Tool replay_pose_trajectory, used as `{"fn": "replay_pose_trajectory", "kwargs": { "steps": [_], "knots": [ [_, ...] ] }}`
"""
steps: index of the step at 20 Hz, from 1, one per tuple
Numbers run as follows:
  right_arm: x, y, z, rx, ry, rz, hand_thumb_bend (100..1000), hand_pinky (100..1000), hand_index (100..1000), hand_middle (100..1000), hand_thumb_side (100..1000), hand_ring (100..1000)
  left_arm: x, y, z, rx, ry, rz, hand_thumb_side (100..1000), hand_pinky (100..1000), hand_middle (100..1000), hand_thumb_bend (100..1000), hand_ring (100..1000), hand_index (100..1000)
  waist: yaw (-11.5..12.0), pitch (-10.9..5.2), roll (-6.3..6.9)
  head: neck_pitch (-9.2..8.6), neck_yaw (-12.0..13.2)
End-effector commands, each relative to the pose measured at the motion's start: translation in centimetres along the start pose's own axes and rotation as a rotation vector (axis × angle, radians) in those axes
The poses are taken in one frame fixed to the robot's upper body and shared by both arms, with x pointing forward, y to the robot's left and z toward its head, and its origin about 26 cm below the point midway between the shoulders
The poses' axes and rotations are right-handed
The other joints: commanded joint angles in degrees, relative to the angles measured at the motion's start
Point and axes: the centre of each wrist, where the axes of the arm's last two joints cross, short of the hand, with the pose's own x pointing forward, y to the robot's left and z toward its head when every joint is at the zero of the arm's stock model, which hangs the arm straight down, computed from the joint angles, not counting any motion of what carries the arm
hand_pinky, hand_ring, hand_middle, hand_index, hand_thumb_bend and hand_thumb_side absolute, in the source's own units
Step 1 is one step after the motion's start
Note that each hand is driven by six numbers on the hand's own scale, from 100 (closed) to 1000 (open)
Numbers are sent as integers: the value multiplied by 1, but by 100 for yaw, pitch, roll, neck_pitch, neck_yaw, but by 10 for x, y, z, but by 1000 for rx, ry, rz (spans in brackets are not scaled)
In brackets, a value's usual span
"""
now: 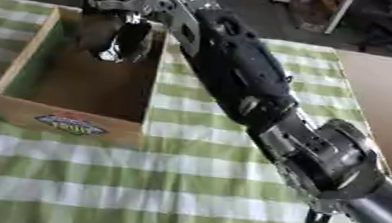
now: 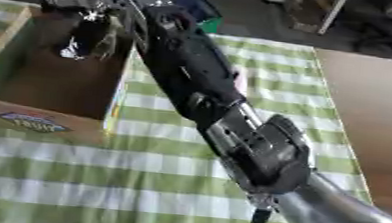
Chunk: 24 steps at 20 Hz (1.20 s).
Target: Pick up objects on the table and place them in the box.
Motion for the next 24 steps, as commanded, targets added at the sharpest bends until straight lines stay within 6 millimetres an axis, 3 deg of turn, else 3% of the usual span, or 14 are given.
{"fn": "replay_pose_trajectory", "kwargs": {
  "steps": [1,5,7,8,9,12,18,22,23,24],
  "knots": [
    [-2,-6,1,-25,22,29,100,448,252,133,443,438,8,-1,-6,-25,-32,-5,996,613,695,100,740,759,23,-88,44,-64,-71],
    [-3,17,-3,-14,31,-2,100,456,288,151,453,451,8,-2,-6,-24,-33,-1,998,614,694,100,740,758,46,-46,38,-40,-113],
    [-3,30,-6,6,13,-28,100,474,369,203,454,481,8,-3,-7,-24,-34,1,998,614,694,100,741,758,57,-21,38,-31,-116],
    [-3,37,-8,20,-1,-45,100,493,467,243,438,508,8,-3,-7,-25,-35,2,999,614,694,100,741,758,66,-8,37,-25,-118],
    [-3,43,-9,35,-19,-63,100,497,486,260,466,516,7,-3,-7,-25,-35,4,999,614,694,100,741,758,74,6,34,-14,-119],
    [-4,53,-9,74,-66,-105,100,538,625,385,520,577,7,-4,-7,-25,-34,4,1000,615,694,100,741,757,87,48,24,16,-105],
    [-7,43,-5,61,-82,-95,100,659,843,695,635,730,7,-5,-7,-29,-32,6,1000,616,693,100,741,757,103,97,-6,38,-80],
    [-8,35,-2,69,-69,-57,503,726,967,823,553,815,7,-5,-7,-32,-30,6,1000,616,693,100,741,757,112,95,-27,26,-83],
    [-9,34,-1,79,-66,-46,575,733,983,839,556,827,7,-5,-7,-32,-30,6,1000,617,693,100,741,757,115,92,-31,24,-84],
    [-9,33,0,87,-64,-37,575,733,983,839,556,827,7,-5,-7,-31,-29,6,1000,617,693,100,741,757,118,90,-34,22,-86]
  ]
}}
